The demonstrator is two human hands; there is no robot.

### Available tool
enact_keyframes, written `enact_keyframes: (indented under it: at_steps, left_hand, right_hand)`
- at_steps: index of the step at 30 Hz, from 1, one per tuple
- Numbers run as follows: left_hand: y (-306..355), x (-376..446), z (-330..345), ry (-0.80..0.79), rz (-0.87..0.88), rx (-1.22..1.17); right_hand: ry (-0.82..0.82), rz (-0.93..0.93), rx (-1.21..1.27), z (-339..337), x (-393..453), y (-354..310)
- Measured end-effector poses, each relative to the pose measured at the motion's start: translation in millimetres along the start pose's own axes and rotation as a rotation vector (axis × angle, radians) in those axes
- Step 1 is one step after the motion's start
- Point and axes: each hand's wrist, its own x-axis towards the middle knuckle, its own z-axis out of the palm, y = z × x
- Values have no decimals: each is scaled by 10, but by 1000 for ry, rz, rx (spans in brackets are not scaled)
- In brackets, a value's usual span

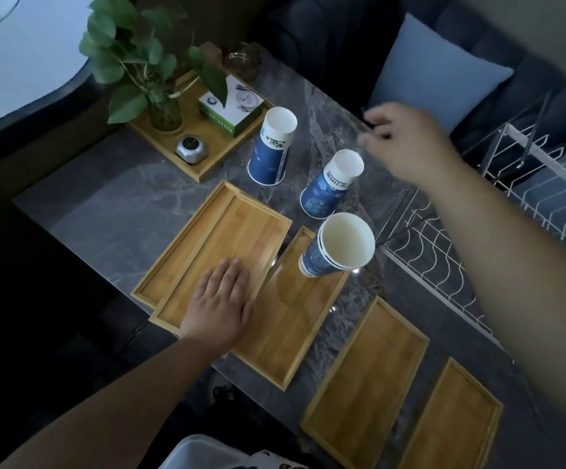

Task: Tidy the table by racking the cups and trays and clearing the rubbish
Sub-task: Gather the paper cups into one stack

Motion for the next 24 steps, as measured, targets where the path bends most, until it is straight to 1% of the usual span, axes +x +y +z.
enact_keyframes:
  at_steps: [3, 5, 8, 11, 15, 18, 21, 24]
  left_hand:
    - [0, 0, -2, -3, 0, -9]
    - [-1, -1, 0, -5, -1, -10]
    - [-6, 1, 9, -5, -3, -22]
    - [-11, 5, 24, -12, -3, -31]
    - [-15, 14, 38, -12, -8, -29]
    - [-21, 12, 51, -17, -7, -21]
    - [-20, 16, 44, -17, -11, -19]
    - [-15, 12, 33, -17, -8, -24]
  right_hand:
    - [-353, -146, -447, 316, 483, -74]
    - [-523, -194, -675, 525, 632, -70]
    - [-660, -232, -884, 750, 725, -82]
    - [-778, -170, -1016, 877, 759, -110]
    - [-787, -162, -1219, 957, 755, -191]
    - [-739, -191, -1261, 932, 744, -202]
    - [-615, -182, -1126, 803, 769, -109]
    - [-463, -83, -839, 587, 786, 42]
